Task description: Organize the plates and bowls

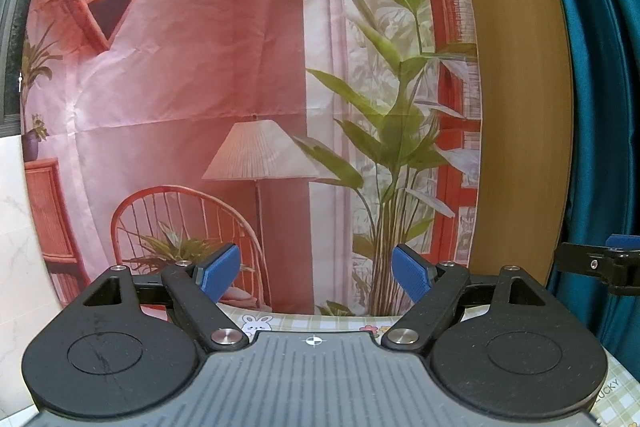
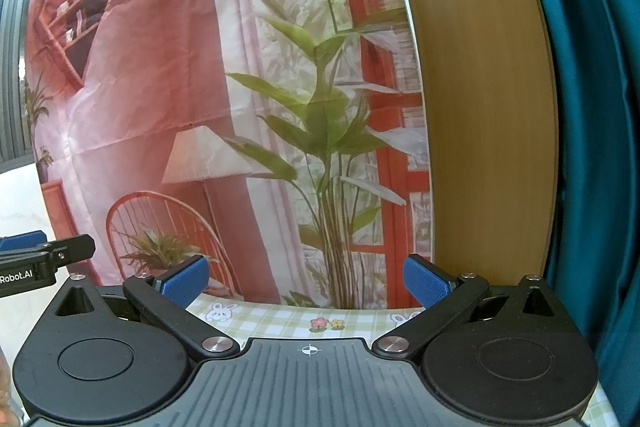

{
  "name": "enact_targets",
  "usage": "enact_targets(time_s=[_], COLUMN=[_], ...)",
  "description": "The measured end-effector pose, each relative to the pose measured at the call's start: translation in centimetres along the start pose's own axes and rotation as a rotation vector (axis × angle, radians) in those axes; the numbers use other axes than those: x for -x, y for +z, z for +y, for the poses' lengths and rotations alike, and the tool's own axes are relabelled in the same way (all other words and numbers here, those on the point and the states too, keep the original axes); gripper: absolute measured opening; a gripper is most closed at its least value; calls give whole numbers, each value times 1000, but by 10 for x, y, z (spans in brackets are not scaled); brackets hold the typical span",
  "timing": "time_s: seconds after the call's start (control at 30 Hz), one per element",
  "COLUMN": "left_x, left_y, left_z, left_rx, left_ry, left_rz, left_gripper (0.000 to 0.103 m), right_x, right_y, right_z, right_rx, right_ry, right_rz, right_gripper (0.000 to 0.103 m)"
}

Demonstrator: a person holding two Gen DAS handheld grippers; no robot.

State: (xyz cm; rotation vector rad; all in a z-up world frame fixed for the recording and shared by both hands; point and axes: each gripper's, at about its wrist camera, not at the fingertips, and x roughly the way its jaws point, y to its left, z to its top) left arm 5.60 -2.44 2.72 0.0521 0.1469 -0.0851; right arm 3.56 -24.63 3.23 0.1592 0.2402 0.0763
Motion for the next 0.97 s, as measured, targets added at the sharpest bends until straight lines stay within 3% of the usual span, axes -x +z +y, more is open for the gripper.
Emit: enact_targets(time_s=[0.97], left_x=[3], left_y=[2], left_z=[6], left_rx=[23], left_ry=[11], left_rz=[-5], left_gripper=[87], right_x=[4], right_y=[5], right_z=[-3], right_rx=[8], right_ry=[-11], right_rz=[-5], right_gripper=[103])
